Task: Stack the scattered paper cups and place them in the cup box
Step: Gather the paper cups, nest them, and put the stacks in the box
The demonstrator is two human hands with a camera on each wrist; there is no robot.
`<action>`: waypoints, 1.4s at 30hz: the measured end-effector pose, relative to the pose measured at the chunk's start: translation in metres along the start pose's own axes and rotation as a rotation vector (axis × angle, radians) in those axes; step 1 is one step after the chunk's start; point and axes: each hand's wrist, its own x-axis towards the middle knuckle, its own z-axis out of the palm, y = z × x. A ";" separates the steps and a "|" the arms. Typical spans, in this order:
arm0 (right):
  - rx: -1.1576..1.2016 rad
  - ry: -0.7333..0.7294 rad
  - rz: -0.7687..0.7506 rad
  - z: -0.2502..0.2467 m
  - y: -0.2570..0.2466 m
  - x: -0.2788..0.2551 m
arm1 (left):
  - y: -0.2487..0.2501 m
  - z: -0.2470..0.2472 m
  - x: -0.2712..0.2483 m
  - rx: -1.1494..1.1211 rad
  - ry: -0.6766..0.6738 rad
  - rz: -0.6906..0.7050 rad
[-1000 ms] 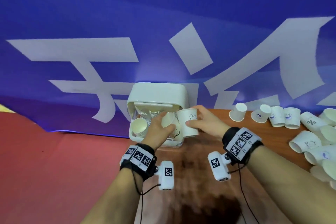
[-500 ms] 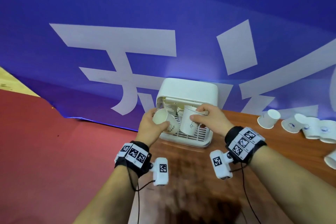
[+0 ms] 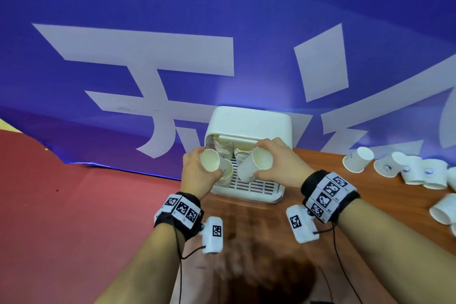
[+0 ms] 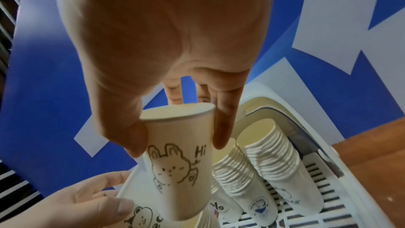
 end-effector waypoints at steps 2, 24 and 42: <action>-0.038 0.027 -0.046 -0.001 0.001 0.002 | -0.003 0.006 0.005 0.033 -0.013 0.020; 0.099 0.017 -0.131 0.003 0.016 0.011 | -0.040 0.049 0.027 0.269 -0.193 -0.007; -0.076 0.027 -0.200 0.038 -0.029 0.038 | -0.045 0.007 0.017 0.044 -0.067 -0.082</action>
